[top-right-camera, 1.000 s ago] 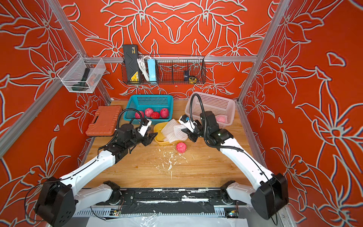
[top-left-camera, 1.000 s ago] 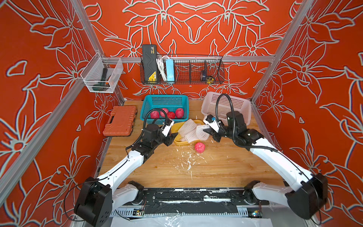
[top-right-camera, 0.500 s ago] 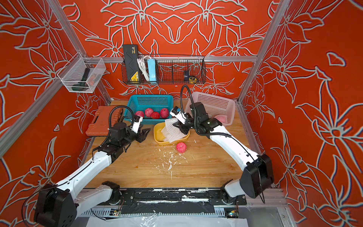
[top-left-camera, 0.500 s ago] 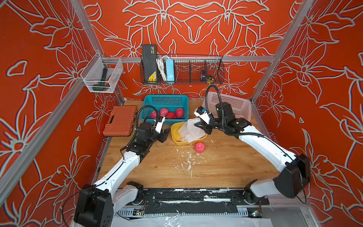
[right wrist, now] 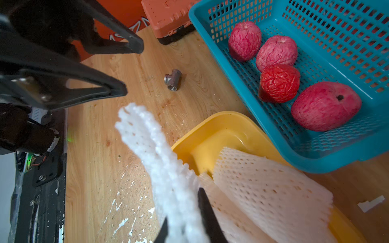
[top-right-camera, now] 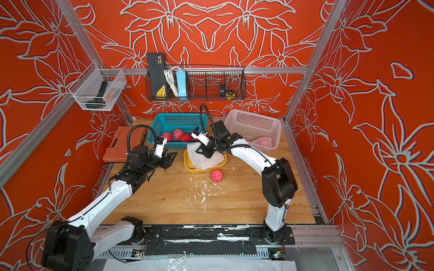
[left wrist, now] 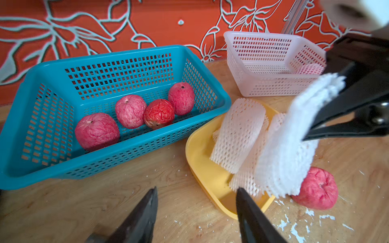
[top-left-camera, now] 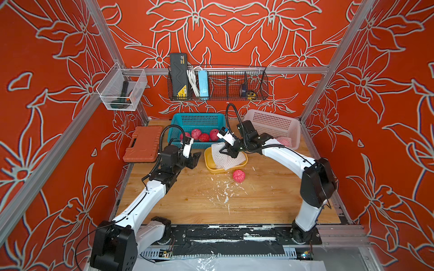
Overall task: Remove foam nets from apples
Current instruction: Place the foam net into the storage box.
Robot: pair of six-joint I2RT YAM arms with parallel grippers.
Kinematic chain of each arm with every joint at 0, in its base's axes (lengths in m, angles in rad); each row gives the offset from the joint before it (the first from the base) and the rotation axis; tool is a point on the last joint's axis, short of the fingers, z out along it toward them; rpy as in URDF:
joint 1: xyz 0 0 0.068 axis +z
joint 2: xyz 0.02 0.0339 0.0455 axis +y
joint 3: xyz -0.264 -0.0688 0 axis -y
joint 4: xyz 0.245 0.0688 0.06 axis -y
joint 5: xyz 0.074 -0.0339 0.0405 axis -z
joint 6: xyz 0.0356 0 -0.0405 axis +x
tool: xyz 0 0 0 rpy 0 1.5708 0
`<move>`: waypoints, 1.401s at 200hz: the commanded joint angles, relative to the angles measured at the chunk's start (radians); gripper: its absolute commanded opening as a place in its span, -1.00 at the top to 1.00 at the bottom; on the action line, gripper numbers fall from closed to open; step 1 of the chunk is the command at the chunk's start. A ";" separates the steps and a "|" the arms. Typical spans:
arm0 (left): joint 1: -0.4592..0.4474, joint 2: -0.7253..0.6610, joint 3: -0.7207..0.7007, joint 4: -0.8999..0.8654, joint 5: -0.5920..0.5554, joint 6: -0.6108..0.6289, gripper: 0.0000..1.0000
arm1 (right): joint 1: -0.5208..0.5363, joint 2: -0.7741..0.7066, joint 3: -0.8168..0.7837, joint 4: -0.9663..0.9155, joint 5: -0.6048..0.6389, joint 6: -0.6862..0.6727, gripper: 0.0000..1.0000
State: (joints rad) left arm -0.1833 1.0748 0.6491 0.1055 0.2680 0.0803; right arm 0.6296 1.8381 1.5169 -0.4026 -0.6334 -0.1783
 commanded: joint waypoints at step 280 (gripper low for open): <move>-0.055 -0.008 -0.005 -0.040 0.151 0.107 -0.27 | 0.058 -0.030 0.120 0.008 0.324 0.034 -0.30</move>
State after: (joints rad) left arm -0.1982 1.1244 0.6487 0.0586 0.3458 0.1314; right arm 0.6880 1.9476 1.6382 -0.4137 -0.4099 -0.1425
